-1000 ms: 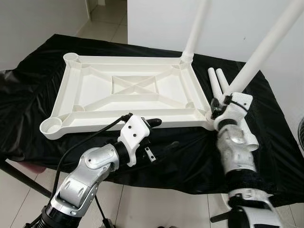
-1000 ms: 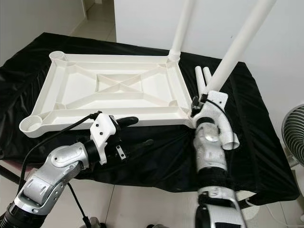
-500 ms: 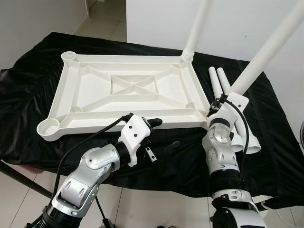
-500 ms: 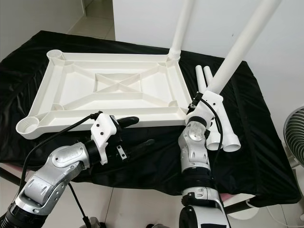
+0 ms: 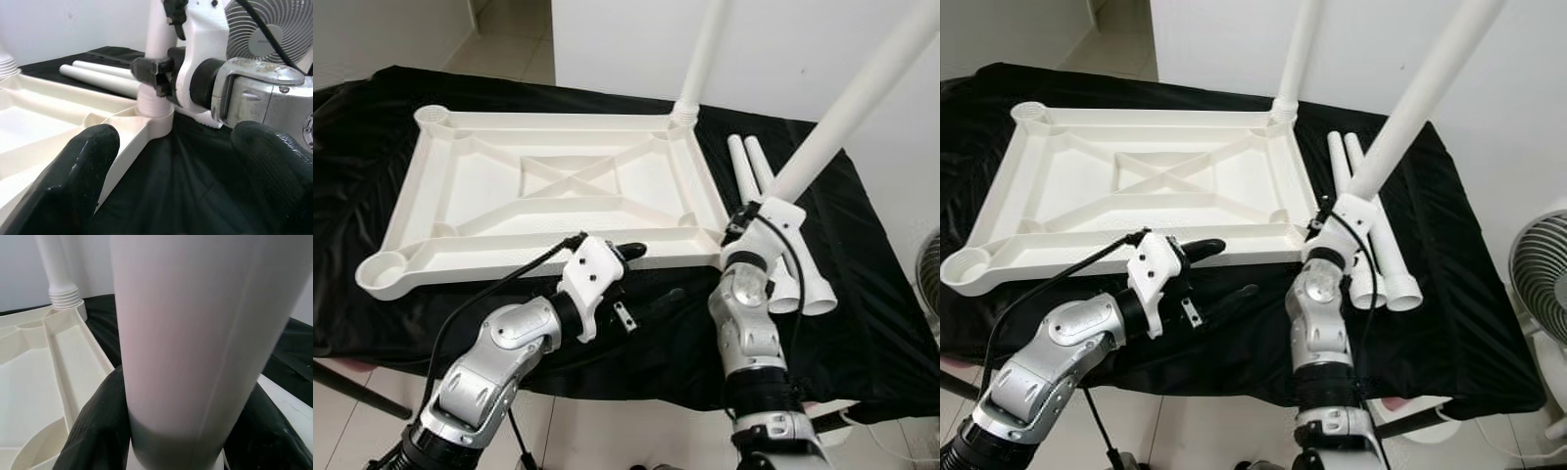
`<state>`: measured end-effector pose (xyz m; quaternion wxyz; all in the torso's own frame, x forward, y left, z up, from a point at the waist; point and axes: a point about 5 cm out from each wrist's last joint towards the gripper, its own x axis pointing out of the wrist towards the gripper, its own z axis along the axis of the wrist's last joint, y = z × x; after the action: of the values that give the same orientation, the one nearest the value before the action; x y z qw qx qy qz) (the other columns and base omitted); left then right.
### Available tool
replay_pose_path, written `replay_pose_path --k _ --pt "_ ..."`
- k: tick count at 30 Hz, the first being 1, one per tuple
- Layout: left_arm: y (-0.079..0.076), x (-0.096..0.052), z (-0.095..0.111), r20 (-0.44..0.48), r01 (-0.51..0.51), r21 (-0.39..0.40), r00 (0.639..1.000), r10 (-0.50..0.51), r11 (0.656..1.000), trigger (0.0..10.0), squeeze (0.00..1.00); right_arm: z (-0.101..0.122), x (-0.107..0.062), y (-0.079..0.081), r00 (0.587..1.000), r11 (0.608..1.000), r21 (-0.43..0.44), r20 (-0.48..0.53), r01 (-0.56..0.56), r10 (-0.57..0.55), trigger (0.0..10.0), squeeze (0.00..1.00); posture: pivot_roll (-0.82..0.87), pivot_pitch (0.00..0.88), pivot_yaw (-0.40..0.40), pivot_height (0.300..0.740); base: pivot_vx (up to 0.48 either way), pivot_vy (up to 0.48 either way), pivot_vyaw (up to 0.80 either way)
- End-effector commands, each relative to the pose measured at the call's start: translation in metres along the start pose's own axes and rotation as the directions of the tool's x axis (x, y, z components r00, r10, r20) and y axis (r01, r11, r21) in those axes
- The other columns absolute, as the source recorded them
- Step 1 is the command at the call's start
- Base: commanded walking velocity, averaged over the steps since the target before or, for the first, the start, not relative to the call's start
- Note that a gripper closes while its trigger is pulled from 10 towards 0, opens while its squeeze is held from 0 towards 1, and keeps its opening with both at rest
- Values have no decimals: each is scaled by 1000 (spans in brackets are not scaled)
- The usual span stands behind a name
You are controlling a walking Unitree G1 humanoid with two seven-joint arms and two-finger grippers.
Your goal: Building children table
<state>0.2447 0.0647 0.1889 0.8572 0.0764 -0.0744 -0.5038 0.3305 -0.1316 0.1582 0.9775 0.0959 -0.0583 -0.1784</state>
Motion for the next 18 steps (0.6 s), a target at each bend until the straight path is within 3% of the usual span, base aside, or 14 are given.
replay_pose_path --k 1,8,13,18 --pt "-3 1 -3 -8 24 -4 1000 -24 1000 10000 0 -49 -21 12 963 996 -20 -256 -89 81 10000 0 135 113 -38 740 0 0 0" --pt "-1 2 -2 -6 13 -4 1000 -13 1000 10000 0 -53 -26 16 953 994 -15 -285 -110 102 10000 0 139 121 -40 740 0 0 0" --pt "1 2 -1 -4 10 1 1000 -10 1000 10000 0 -49 -12 0 955 1000 2 -298 -4 5 10000 0 138 121 -34 740 0 0 0" --pt "1 2 -1 -4 13 1 1000 -13 1000 10000 0 -49 -6 -5 945 999 18 -325 37 -29 10000 0 138 121 -33 740 0 0 0"
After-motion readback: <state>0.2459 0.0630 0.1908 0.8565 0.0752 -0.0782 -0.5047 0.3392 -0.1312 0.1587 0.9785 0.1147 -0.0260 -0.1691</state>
